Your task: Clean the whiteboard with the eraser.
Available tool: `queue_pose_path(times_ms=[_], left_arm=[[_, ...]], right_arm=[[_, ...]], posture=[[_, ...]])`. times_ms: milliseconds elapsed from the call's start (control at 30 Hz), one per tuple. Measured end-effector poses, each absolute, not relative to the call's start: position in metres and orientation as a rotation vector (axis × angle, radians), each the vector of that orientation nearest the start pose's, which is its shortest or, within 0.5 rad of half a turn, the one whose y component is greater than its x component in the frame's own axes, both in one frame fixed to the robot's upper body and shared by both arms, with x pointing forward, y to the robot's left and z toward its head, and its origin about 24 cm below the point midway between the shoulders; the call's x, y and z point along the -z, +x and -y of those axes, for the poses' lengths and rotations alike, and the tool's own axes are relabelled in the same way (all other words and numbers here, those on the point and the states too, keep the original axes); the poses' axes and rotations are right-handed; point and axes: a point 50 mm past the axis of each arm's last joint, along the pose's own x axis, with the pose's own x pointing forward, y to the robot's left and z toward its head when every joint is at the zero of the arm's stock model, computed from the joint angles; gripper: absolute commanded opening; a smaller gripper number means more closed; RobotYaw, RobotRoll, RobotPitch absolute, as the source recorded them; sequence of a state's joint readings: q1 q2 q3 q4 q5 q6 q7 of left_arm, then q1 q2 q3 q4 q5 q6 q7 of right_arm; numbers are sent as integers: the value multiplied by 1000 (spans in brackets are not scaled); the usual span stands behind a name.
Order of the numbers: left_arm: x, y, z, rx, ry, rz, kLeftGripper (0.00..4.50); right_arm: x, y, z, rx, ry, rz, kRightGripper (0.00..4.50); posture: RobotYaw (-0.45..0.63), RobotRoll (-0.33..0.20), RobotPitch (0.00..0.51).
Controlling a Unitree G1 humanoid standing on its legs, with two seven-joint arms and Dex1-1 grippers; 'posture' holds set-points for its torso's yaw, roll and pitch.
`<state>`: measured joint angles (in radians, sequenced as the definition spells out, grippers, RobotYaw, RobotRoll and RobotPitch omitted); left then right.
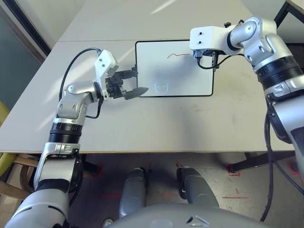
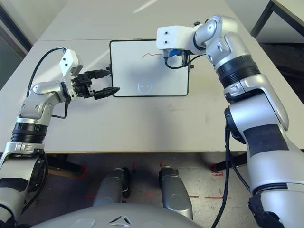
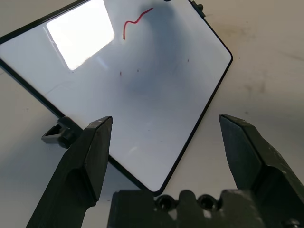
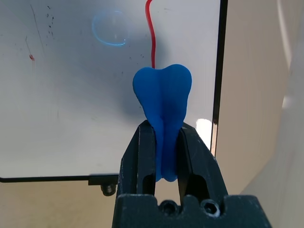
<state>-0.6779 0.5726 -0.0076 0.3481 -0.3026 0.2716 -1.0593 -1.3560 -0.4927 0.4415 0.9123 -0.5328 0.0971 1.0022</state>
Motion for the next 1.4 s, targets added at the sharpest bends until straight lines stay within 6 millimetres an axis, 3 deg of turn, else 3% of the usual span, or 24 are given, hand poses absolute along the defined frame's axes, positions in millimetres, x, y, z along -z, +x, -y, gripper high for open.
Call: queue_pose_path(times_ms=[433,1400], left_arm=[[-177,349,-206,939,285,-17,4500],[-177,345,-215,897,292,-6,4500]], right_arm=[[-243,418,150,-671,-1343,-381,417],[-234,422,112,-687,-1356,-334,417]], posture=[[-139,0,96],[-79,0,109]])
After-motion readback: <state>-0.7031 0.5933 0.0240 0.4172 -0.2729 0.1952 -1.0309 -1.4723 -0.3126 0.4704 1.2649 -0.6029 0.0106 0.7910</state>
